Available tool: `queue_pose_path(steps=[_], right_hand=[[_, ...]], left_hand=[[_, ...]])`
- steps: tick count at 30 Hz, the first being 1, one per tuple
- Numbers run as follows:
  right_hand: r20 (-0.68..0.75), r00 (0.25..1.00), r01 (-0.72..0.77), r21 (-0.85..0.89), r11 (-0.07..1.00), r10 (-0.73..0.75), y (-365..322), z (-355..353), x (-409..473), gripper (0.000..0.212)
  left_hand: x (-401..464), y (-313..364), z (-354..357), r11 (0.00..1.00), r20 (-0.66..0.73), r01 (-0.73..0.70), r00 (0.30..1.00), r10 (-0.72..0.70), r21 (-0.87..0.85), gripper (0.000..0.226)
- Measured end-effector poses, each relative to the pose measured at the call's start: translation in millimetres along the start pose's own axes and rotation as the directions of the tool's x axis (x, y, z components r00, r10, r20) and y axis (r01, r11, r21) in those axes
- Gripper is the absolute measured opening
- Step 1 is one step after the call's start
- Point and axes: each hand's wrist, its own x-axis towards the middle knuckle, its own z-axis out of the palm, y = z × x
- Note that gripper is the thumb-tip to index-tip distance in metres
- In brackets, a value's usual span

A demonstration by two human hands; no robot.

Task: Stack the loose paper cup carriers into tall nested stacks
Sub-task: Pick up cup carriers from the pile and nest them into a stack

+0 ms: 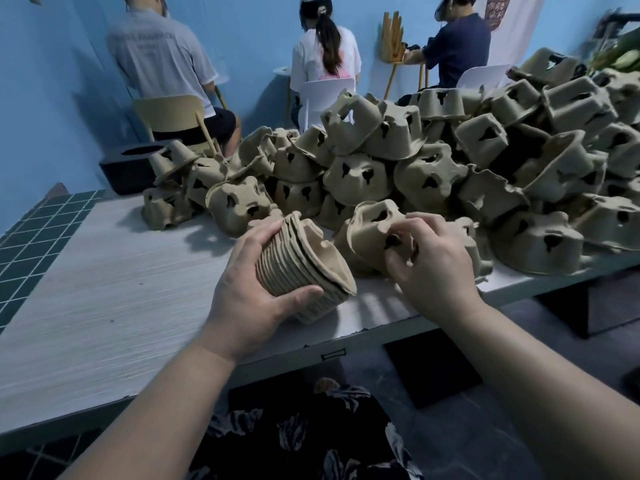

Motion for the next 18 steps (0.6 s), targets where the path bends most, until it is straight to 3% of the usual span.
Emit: queue_pose_path(steps=[6, 11, 13, 18], right_hand=[[0.206, 0.978, -0.017, -0.117, 0.993, 0.041, -4.4, -7.9, 17.6, 0.081], [0.294, 0.956, 0.066, -0.230, 0.971, 0.005, -5.7, -8.8, 23.7, 0.084], [0.263, 0.965, 0.060, -0.161, 0.985, -0.016, -7.8, -9.7, 18.3, 0.084], [0.125, 0.990, 0.038, 0.206, 0.978, -0.065, -9.1, -9.3, -1.7, 0.081]], left_hand=[[0.3, 0.7, 0.4, 1.000, 0.012, 0.003, 1.000, -0.004, 0.022, 0.097], [-1.9, 1.1, -0.5, 1.000, -0.006, 0.000, 1.000, 0.000, 0.021, 0.089], [-3.0, 2.0, -1.0, 1.000, -0.020, 0.003, 1.000, -0.003, 0.011, 0.086], [-4.2, 0.7, -1.4, 1.000, -0.036, 0.007, 0.999, -0.007, 0.001, 0.088]])
